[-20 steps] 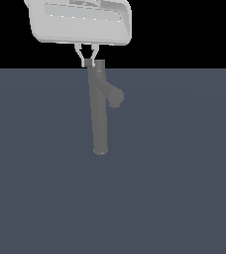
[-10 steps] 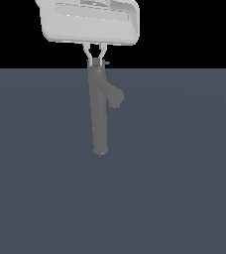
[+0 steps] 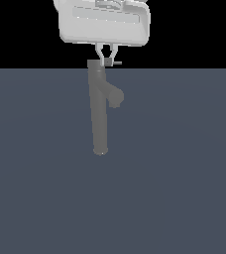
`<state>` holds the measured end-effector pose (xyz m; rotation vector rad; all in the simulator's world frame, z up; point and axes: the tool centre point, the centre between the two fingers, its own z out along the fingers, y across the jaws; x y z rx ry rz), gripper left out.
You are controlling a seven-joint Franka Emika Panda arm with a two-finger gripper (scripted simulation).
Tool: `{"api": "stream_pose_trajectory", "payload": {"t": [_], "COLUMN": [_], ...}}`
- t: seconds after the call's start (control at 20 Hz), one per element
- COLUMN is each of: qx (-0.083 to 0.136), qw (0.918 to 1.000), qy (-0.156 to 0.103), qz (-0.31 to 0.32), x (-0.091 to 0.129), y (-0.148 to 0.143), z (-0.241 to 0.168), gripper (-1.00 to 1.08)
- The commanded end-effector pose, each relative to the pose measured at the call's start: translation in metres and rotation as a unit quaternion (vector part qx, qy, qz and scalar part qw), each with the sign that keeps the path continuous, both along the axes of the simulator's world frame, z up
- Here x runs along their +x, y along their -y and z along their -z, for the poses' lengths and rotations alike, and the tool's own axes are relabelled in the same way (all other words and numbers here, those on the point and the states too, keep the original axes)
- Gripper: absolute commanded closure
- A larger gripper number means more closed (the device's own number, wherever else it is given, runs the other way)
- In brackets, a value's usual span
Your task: Turn on the faucet by rotating a designated handle.
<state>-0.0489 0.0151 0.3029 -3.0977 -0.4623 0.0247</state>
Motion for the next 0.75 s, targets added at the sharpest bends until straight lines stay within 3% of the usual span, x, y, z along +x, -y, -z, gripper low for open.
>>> {"api": "stream_pose_trajectory", "payload": {"t": [0.0,0.7], "qx": [-0.001,-0.004], "qw": [1.0000,0.9998], "qy": [0.005,0.008], "qz": [0.003,0.020], "x": [0.011,0.055], "y": [0.004,0.025], "z": [-0.001,0.002], "gripper": [1.08,1.08]}}
